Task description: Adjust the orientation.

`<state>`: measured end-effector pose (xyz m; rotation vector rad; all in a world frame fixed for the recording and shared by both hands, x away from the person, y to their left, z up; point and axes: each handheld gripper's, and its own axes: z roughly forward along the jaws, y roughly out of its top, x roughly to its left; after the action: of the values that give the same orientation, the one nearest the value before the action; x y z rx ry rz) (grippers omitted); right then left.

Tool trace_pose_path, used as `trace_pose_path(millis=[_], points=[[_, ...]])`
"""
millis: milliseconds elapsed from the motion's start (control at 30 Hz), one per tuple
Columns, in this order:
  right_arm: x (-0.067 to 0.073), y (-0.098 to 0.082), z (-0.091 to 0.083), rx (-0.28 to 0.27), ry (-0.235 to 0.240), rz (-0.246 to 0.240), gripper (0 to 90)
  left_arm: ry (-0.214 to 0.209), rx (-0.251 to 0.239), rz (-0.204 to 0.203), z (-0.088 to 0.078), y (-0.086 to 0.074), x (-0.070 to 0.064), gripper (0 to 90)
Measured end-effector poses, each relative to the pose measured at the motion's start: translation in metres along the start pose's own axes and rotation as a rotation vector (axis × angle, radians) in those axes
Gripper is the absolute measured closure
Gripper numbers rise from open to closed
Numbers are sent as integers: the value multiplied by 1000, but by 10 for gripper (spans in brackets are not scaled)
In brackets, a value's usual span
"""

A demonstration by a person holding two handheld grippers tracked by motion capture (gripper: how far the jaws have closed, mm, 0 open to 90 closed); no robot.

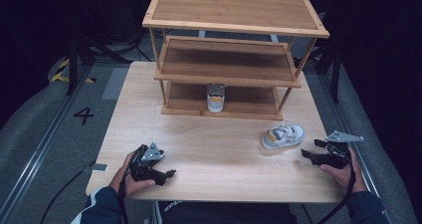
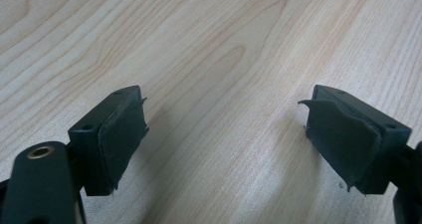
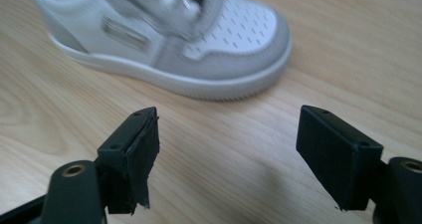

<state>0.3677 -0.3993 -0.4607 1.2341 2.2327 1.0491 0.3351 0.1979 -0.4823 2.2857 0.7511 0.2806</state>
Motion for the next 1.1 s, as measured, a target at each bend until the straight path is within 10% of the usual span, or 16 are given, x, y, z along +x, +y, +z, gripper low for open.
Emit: trace_pose_path(millis=[633,1100], points=[[63,72,19,-60,121,-132,439,9,5,-6,1,1,-1,143],[86,74,71,102,165,-135,626,4,3,-4,1,0,0,147]])
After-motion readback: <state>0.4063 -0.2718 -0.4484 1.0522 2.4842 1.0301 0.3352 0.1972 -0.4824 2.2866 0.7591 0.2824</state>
